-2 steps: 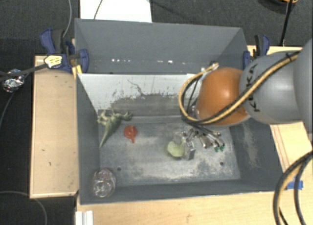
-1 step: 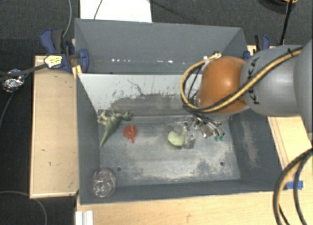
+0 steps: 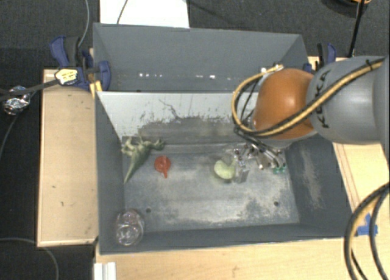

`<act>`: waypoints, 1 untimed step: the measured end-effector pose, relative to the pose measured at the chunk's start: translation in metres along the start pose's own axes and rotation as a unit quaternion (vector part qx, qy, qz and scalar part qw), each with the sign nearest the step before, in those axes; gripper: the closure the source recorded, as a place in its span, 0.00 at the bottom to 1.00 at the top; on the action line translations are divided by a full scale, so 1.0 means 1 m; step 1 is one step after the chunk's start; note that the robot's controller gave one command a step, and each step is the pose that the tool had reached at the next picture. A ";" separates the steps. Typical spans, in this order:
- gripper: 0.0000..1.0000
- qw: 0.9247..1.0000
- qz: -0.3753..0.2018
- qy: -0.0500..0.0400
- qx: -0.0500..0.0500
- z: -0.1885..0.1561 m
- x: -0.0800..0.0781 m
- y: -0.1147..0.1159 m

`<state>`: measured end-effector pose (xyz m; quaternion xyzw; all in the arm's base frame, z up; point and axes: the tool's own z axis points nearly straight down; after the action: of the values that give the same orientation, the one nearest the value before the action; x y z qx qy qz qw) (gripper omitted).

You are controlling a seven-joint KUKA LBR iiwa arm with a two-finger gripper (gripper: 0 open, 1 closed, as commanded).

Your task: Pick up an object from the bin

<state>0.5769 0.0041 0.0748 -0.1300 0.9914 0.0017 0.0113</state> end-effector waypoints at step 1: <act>1.00 1.000 0.010 0.001 0.000 -0.120 -0.022 0.033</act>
Offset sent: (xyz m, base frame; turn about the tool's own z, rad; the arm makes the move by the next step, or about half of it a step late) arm 0.0000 0.0000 0.0000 0.0000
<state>0.5872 0.0405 0.1956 -0.1203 0.9927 0.0016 0.0103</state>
